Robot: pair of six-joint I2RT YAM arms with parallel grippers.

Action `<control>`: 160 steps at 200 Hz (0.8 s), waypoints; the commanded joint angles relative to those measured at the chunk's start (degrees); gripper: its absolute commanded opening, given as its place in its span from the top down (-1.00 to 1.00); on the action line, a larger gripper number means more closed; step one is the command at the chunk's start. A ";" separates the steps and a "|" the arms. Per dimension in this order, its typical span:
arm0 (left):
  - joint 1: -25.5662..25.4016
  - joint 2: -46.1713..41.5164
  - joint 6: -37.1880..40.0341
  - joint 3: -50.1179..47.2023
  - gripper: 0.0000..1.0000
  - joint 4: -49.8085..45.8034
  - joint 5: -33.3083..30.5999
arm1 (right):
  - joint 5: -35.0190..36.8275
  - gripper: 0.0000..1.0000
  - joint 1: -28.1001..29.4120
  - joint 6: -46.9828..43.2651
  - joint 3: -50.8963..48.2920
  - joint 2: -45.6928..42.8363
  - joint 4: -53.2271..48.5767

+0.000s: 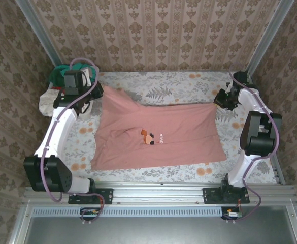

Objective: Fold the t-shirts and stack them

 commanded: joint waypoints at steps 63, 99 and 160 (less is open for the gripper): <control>1.17 -30.54 -5.78 -26.26 1.00 -10.39 -4.75 | -2.64 0.98 -0.72 -2.72 -19.60 -12.25 2.58; 1.23 -38.43 -10.79 -35.59 1.00 -14.64 -4.94 | -2.22 0.93 -2.05 -2.06 -24.39 -15.04 2.96; 0.10 -45.37 -17.36 -44.45 1.00 -14.58 -2.30 | -1.85 0.87 -2.10 -0.90 -29.46 -16.89 4.60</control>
